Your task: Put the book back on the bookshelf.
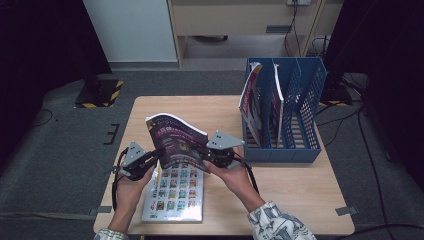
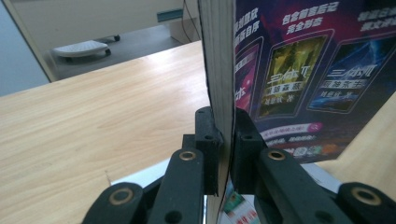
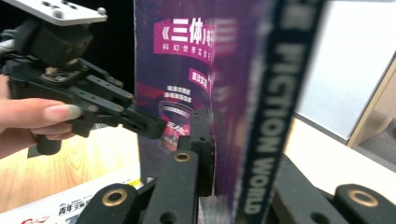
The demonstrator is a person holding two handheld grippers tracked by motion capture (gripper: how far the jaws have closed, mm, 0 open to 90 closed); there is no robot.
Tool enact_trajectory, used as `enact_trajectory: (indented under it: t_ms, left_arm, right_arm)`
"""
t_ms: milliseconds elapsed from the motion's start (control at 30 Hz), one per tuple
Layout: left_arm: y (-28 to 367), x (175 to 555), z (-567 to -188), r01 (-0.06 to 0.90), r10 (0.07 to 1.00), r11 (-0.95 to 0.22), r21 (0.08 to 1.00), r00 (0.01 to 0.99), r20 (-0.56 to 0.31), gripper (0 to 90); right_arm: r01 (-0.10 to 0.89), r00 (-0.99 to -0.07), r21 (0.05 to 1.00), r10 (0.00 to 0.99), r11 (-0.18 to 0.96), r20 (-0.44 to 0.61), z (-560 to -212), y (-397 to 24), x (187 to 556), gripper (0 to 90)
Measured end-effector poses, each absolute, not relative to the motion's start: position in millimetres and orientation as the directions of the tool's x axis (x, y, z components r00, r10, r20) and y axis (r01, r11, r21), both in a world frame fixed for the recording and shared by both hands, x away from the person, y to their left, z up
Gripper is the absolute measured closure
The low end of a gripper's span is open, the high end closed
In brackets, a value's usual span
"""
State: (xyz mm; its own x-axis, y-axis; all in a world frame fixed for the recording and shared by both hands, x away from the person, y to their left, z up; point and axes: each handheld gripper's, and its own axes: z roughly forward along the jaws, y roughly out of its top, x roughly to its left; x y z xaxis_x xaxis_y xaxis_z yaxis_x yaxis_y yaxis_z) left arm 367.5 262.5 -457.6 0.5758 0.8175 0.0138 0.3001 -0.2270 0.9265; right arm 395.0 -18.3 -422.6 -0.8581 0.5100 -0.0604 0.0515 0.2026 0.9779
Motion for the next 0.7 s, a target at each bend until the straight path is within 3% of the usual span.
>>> enact_trajectory:
  t_ms: [233, 700]
  left_arm:
    - [264.5, 366.7, -458.9, 0.308, 0.813, -0.215, 0.927, 0.582, -0.005, 82.4]
    - [265.0, 366.2, -460.6, 0.309, 0.813, -0.221, 0.925, 0.582, 0.0, 81.0]
  right_arm:
    - [0.068, -0.863, 0.979, 0.503, 0.19, -0.038, -422.0, -18.9, 397.0, 80.8]
    - [0.067, -0.89, 0.982, 0.456, 0.176, -0.021, -415.4, -13.1, 402.4, 65.5]
